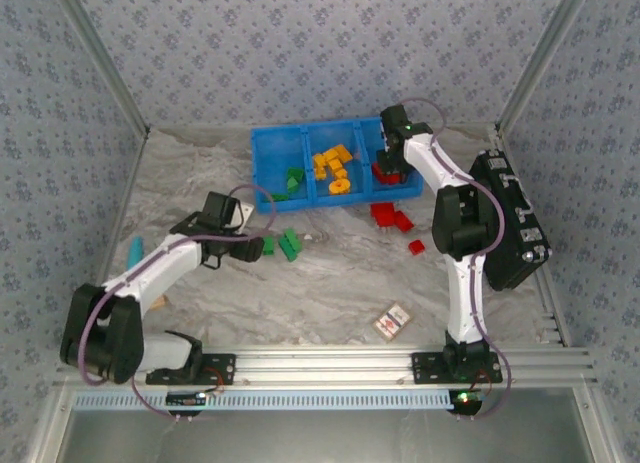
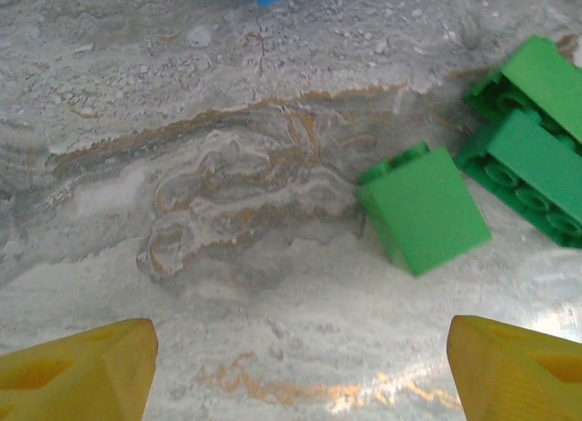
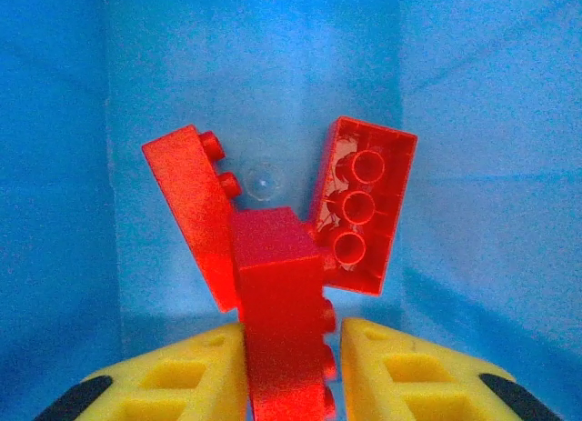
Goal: Sort the legos into containers by color
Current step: Place the lego in the container, then pick up the lego from the center of the table.
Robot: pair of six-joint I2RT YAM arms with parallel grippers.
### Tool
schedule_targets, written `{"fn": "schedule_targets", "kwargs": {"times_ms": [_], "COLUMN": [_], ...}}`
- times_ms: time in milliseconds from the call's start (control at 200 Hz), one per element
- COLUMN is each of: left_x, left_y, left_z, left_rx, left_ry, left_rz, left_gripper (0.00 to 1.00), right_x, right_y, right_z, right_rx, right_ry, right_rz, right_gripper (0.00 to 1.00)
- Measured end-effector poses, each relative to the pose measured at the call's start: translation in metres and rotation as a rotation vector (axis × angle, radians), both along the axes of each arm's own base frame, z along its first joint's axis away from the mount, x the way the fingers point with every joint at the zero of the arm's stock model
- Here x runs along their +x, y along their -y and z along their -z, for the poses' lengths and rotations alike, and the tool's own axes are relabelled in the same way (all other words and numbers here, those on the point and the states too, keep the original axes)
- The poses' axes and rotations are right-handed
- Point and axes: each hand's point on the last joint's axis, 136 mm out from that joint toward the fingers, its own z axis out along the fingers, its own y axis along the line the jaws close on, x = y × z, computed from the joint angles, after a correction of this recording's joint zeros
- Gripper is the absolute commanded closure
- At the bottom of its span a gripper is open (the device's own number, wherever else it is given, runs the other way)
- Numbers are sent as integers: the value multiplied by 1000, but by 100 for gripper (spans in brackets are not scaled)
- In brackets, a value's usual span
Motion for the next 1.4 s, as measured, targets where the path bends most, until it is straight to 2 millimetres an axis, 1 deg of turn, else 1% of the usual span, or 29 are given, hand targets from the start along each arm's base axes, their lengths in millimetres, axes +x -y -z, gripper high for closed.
{"fn": "schedule_targets", "kwargs": {"times_ms": [110,200,295,430,550,630,730,865,1080,1230,1400], "left_x": [12,16,18,22,25,26,22,20,20,18,17], "left_y": [3,6,10,19,33,41,48,55,62,61,56], "left_z": [7,11,12,8,5,9,18,22,25,28,29], "left_rx": [-4,-18,-46,-90,-123,-130,-130,-129,-114,-94,-71], "left_ry": [-16,-32,-45,-44,-48,-60,-90,-110,-113,-117,-118], "left_rz": [-31,-51,-66,-75,-65,-58,-56,-55,-53,-57,-67], "left_gripper": [17,18,19,19,20,20,21,22,24,26,28], "right_x": [0,0,2,5,4,3,0,-4,-17,-26,-35], "right_y": [-3,-5,-9,-13,-16,-17,-19,-22,-22,-20,-19], "right_z": [0,0,-1,-5,-8,-10,-14,-24,-49,-65,-76], "right_rx": [15,22,42,68,83,93,105,126,143,150,152], "right_ry": [-1,-3,5,22,31,36,37,47,82,113,128], "right_rz": [-7,-18,-27,-37,-45,-49,-60,-77,-92,-96,-99], "right_gripper": [58,55,54,53,52,50,48,46,45,45,44]}}
